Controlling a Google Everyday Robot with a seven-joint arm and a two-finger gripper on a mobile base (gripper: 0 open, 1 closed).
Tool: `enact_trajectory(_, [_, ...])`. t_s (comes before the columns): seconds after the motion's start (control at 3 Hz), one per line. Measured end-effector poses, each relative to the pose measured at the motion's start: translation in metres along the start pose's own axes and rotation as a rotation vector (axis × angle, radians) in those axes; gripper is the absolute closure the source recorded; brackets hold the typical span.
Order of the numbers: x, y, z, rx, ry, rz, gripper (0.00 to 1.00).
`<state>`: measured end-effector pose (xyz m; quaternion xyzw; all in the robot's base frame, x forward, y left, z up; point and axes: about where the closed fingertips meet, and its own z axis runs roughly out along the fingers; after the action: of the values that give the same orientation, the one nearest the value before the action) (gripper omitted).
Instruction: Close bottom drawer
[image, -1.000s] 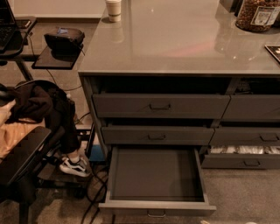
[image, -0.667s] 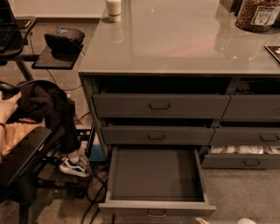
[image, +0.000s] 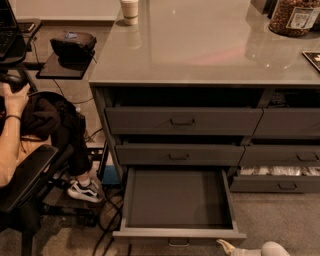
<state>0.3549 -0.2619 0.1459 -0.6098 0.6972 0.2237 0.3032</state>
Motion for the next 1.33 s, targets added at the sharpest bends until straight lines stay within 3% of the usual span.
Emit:
enact_trajectory(0.33, [-0.001, 0.0, 0.0, 0.002, 0.0, -0.004, 0.0])
enact_trajectory(0.67, [-0.023, -0.037, 0.017, 0.018, -0.008, -0.095, 0.0])
enact_trajectory(1.33, [-0.02, -0.047, 0.018, 0.034, -0.014, -0.108, 0.0])
